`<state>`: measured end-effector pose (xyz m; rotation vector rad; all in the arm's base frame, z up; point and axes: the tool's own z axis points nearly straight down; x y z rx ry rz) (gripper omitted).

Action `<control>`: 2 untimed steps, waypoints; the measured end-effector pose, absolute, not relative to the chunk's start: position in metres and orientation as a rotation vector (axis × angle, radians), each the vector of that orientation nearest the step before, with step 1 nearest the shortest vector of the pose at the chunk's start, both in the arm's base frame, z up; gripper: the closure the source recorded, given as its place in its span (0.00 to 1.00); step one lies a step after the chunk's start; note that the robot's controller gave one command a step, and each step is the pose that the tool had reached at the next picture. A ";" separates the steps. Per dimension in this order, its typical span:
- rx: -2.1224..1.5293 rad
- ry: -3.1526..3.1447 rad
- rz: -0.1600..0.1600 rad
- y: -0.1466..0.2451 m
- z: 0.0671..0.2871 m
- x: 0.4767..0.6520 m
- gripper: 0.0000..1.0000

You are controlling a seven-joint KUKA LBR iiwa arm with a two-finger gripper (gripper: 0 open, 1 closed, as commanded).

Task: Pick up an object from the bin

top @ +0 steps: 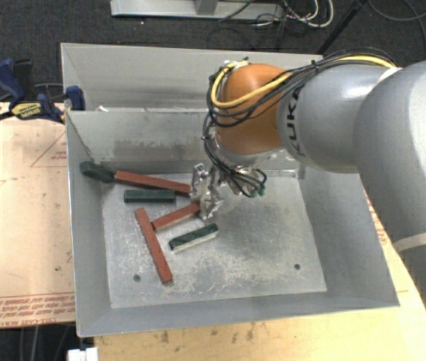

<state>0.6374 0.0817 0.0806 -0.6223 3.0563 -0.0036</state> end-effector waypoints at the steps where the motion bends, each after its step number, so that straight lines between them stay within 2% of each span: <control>1: -0.622 3.056 -0.004 0.082 0.081 0.637 1.00; 2: -0.555 3.091 0.001 0.084 0.276 0.616 1.00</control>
Offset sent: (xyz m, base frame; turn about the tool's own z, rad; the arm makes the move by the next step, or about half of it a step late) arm -0.0245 0.0034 0.2437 0.0573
